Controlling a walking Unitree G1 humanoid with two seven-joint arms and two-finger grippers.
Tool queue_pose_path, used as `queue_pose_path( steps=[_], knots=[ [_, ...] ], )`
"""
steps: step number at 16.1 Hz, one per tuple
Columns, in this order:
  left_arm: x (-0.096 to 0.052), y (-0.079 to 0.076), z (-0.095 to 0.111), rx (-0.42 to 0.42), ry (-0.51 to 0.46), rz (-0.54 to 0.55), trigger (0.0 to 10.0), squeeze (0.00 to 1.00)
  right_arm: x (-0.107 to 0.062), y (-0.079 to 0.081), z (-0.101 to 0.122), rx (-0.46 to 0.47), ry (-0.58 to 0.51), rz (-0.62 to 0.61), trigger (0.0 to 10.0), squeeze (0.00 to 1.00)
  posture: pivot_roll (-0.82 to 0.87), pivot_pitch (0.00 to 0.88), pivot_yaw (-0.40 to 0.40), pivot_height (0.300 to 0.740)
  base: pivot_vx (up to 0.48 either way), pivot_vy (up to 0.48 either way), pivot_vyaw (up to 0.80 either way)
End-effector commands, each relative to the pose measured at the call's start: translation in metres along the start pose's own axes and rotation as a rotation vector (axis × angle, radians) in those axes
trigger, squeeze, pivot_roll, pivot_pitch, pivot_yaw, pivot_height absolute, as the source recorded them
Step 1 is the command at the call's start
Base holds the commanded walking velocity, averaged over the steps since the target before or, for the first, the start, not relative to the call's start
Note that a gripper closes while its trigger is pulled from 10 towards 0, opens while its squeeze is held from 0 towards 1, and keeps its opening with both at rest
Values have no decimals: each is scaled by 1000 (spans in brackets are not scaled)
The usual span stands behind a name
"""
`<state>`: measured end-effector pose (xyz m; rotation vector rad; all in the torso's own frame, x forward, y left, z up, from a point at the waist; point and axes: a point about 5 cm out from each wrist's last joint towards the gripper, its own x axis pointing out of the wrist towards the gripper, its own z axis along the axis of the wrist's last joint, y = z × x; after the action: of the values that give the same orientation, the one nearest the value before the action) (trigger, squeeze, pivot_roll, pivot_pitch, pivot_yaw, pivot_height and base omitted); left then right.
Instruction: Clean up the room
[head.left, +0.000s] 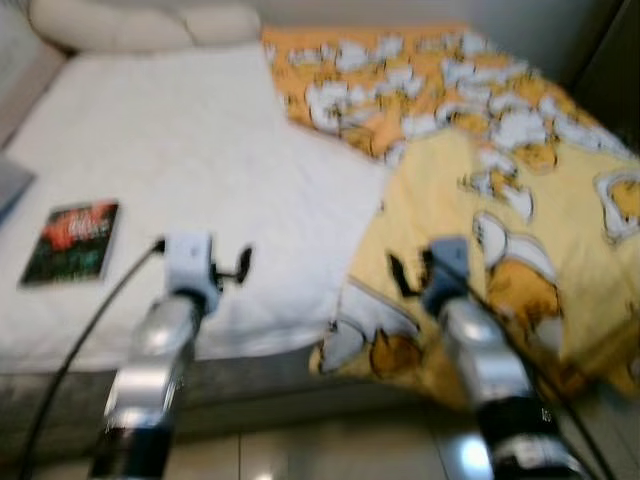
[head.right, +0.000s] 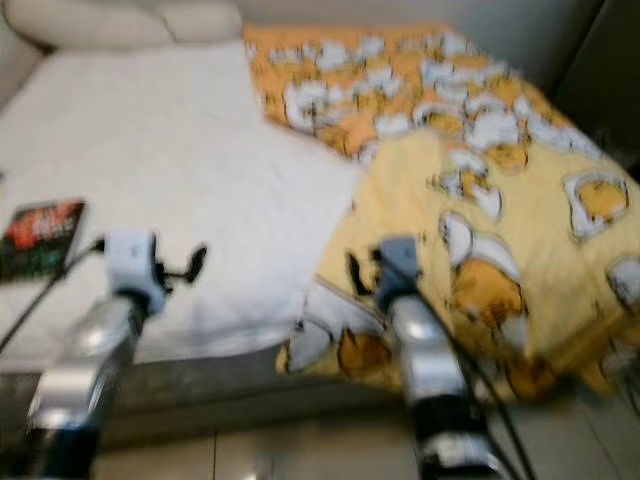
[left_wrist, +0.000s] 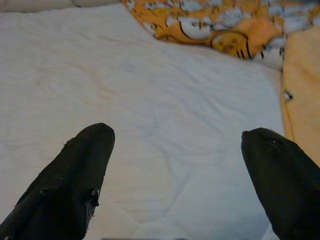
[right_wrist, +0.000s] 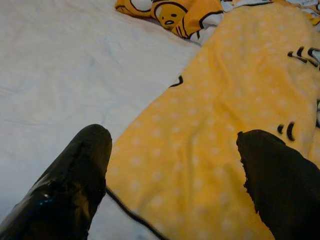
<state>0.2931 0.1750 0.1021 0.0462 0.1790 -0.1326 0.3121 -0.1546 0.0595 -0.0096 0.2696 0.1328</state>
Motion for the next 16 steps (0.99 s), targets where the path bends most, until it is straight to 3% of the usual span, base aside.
queue_pose_path(
  steps=[1,16],
  knots=[
    [-1,9,-1,7,9,26,10000,0,3,7,6,10,-12,24,10000,0,-7,0,8,740,356,0,0],
    [-1,11,0,19,11,37,10000,0,2,8,-2,54,26,44,10000,0,14,0,4,740,357,0,0]
  ],
)
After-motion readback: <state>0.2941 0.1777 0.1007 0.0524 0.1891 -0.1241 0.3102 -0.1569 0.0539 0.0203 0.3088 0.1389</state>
